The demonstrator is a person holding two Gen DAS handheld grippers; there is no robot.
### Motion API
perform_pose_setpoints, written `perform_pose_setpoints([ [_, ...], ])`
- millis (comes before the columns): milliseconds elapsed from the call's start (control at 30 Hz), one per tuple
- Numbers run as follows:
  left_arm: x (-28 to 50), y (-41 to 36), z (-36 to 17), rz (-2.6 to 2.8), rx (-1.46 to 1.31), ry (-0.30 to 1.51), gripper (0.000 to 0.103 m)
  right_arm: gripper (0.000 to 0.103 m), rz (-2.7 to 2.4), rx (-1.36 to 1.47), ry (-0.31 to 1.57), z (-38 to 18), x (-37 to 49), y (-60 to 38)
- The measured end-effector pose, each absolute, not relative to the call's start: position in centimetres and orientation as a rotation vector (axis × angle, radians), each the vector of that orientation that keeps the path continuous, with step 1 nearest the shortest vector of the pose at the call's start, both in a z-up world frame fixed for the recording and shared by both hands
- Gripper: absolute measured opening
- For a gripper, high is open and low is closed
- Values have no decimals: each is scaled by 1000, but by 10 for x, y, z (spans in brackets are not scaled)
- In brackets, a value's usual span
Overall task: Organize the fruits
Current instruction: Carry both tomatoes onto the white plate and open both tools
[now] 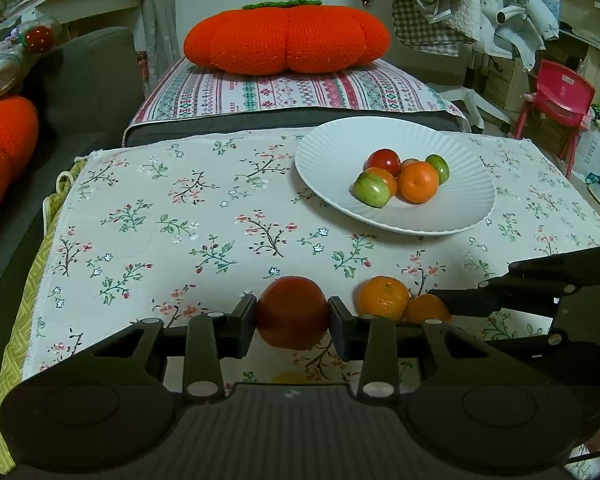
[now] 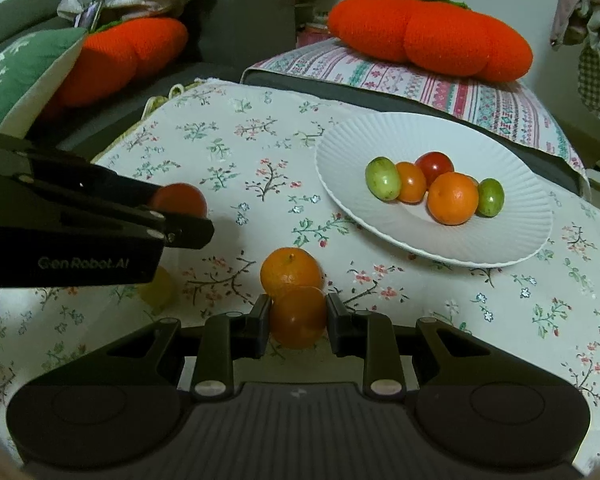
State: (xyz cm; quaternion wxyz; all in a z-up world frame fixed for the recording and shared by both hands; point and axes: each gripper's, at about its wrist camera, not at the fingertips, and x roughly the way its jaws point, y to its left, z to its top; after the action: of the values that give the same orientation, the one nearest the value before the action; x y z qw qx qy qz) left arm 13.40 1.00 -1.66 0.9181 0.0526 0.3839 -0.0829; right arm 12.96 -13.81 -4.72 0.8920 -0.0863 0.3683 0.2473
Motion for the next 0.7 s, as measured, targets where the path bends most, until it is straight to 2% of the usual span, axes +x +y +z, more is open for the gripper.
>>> perform_pose_setpoints([
  [700, 135, 8, -13, -176, 95, 773, 16, 26, 487, -117, 644, -19, 122, -154],
])
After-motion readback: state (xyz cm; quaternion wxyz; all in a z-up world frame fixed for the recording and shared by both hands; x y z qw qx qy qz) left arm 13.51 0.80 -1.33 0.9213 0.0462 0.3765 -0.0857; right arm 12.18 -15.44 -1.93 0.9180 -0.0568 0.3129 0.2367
